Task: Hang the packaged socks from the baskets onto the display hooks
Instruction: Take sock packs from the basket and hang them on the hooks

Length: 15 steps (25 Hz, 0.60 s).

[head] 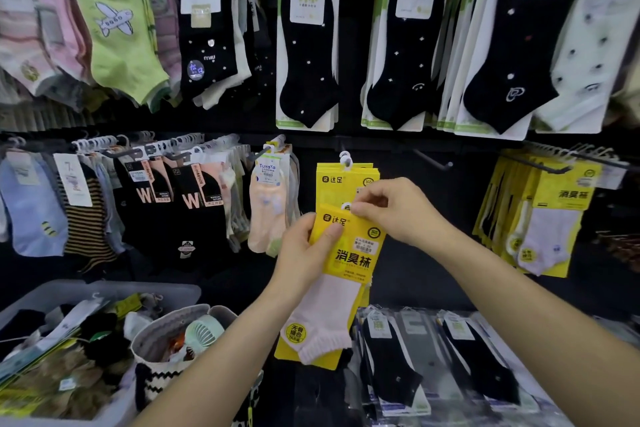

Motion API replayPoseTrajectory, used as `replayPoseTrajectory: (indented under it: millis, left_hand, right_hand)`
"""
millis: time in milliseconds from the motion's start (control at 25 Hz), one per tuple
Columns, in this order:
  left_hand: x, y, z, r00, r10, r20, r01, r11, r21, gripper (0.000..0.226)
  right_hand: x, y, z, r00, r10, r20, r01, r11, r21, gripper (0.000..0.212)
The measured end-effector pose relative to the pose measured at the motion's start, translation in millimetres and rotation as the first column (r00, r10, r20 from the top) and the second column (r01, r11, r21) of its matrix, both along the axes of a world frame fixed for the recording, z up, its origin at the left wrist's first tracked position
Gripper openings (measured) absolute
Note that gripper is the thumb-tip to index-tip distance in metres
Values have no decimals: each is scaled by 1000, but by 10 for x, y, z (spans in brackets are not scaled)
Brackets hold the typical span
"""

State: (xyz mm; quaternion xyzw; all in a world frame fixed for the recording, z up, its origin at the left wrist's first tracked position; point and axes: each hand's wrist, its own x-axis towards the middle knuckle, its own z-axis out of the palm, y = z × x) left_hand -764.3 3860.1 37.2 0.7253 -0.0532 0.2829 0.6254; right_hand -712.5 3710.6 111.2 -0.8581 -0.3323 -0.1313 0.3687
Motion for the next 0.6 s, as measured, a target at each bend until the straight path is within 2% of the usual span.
replayPoseTrajectory:
  millis: [200,280,400,600]
  left_hand:
    - [176,-42,52,998,-26,-65,18,992,-129,11]
    - [267,-60,112,997,52,-60,-59,991,-116,17]
    - [359,-45,202,985,170,-15,-170,971,-166,8]
    - [417,126,69,951,301,-64,-308,931,-195,8]
  right_hand:
    - [133,-26,103,994,-113,-10,114,991,76,16]
    - [207,38,185,984,-173,35,169,982,86,15]
    - [316,156,300,971,-225,74,214,967,141,14]
    - [472,308,294,974,-221,49,213,968,136,13]
